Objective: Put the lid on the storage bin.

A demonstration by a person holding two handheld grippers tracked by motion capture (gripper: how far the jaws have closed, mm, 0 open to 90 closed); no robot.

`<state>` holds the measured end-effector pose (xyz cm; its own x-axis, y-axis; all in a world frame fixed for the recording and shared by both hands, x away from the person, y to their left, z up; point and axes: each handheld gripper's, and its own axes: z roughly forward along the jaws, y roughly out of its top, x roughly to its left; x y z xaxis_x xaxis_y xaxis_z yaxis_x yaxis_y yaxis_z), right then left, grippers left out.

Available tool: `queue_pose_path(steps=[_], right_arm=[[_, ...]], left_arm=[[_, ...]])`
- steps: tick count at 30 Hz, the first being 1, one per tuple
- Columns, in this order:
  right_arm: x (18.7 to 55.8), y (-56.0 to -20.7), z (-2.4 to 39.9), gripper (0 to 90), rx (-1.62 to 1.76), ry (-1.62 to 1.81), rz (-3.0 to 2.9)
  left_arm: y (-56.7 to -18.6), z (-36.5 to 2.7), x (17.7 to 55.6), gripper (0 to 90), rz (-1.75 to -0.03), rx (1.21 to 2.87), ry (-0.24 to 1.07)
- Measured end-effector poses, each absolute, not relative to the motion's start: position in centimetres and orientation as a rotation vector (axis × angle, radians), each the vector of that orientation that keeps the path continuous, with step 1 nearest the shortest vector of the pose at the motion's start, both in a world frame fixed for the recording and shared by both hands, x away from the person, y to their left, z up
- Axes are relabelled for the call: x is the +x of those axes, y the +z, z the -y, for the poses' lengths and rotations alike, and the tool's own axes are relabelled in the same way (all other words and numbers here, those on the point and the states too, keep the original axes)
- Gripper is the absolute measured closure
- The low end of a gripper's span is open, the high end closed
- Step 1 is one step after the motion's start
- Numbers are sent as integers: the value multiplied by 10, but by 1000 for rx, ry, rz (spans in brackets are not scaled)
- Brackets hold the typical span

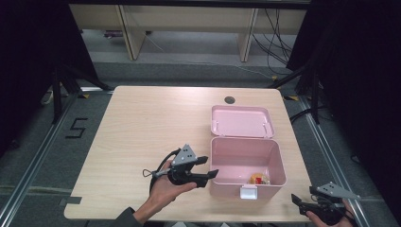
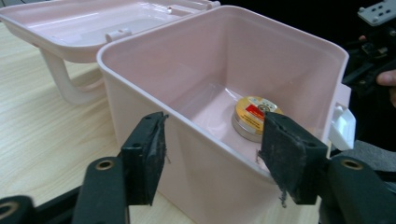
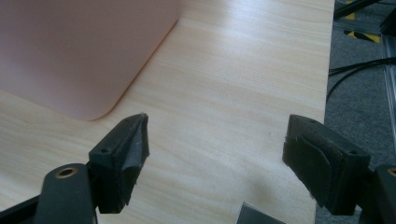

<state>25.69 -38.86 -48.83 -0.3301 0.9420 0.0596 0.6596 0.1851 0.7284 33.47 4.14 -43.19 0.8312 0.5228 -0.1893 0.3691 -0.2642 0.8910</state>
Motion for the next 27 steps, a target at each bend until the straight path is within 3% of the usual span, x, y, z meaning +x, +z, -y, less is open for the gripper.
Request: queue_pose_path(steps=[14,27], right_arm=[[285,-469,392,239,1468,948,-2086],[339,-439,402,238,1504,1029,-2127]], left_arm=[[-430,-38,325,544,-683,1890,178],[-428,-38,321,569,-711,1896,178]])
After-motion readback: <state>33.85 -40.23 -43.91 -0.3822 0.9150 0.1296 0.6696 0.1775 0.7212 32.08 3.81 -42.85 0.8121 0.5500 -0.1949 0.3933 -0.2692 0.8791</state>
